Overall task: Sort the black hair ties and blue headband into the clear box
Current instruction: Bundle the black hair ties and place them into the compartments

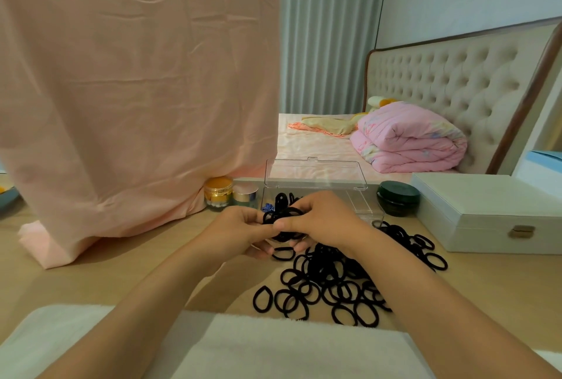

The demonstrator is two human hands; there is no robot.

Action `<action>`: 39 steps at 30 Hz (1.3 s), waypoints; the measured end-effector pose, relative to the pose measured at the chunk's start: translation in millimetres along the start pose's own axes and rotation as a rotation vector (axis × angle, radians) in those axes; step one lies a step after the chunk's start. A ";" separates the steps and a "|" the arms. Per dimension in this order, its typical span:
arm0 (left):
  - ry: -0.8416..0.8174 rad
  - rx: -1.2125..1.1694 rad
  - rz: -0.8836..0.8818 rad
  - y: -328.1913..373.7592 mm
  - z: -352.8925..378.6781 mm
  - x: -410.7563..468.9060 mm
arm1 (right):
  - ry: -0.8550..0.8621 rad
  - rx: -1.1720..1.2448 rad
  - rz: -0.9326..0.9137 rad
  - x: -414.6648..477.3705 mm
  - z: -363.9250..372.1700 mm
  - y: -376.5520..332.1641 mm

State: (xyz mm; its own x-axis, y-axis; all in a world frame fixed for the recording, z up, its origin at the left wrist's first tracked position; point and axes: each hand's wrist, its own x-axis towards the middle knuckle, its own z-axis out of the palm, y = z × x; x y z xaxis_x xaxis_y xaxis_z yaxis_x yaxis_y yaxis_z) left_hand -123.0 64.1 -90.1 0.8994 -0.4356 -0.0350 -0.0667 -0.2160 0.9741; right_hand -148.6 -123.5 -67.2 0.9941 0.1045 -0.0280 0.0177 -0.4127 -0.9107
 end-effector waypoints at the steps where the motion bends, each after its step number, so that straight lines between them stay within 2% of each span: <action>1: 0.032 0.018 0.010 2.2 1.5 1.5 | -0.008 0.029 0.021 0.4 -2.0 -0.1; 6: -0.016 0.143 0.043 19.1 -0.6 16.3 | -0.041 0.210 0.071 0.6 -19.8 0.1; 9: -0.057 0.235 0.077 33.3 -1.8 33.7 | 0.019 0.288 0.066 0.9 -35.3 -1.0; 11: -0.038 0.287 0.117 41.3 0.1 47.9 | 0.114 0.250 0.054 3.6 -45.0 -1.3; 15: 0.138 0.390 0.226 37.9 4.5 79.6 | 0.310 0.094 0.080 13.8 -59.4 4.3; 20: 0.157 0.709 0.262 4.3 10.5 103.3 | 0.428 -0.195 0.093 38.6 -63.5 14.9; 23: 0.151 0.853 0.306 -6.0 11.1 106.8 | 0.388 -0.428 0.157 56.6 -60.5 11.3; 27: 0.170 0.858 0.332 -8.4 11.8 108.2 | 0.316 -0.806 0.252 83.6 -50.3 1.9; 32: 0.166 0.865 0.341 -8.8 11.2 108.8 | 0.162 -1.151 0.327 101.9 -34.8 -9.7; 35: 0.159 0.886 0.351 -8.1 11.3 108.1 | 0.055 -1.209 0.320 105.4 -33.1 -13.8; 39: 0.148 0.873 0.357 -7.6 10.7 107.1 | -0.037 -1.038 0.292 96.6 -49.0 -26.2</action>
State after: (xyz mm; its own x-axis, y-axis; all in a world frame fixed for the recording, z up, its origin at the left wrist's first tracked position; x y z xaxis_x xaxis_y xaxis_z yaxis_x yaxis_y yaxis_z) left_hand -30.7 9.7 -103.6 0.8054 -0.4997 0.3186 -0.5925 -0.6937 0.4097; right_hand -47.9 -147.0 -25.8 0.9709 -0.1022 -0.2164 -0.1205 -0.9900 -0.0732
